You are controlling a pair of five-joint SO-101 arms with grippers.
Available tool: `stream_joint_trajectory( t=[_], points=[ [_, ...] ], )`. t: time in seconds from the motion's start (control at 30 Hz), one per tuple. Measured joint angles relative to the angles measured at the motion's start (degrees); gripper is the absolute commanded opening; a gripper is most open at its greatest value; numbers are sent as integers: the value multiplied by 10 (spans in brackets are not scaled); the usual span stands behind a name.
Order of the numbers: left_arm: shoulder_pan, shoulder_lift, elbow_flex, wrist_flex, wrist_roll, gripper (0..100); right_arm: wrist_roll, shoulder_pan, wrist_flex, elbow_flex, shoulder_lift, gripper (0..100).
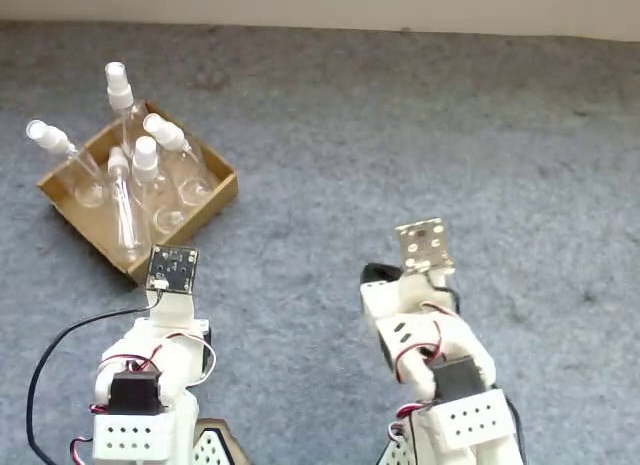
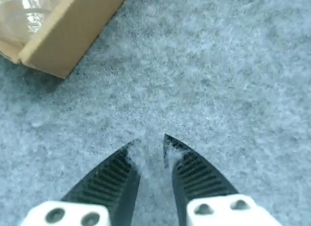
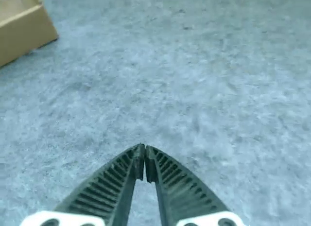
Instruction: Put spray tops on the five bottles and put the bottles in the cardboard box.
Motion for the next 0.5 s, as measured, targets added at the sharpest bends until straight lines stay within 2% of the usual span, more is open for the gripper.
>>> stream_joint_trajectory(
  t=[0.23, 0.4, 0.5],
  points=[
    [0, 0, 0, 0, 0, 6, 0, 156, 180, -186, -1, 5],
    [0, 0, 0, 0, 0, 6, 0, 207, 274, -302, -7, 5],
    [0, 0, 0, 0, 0, 6, 0, 212, 314, -353, -8, 5]
  ],
)
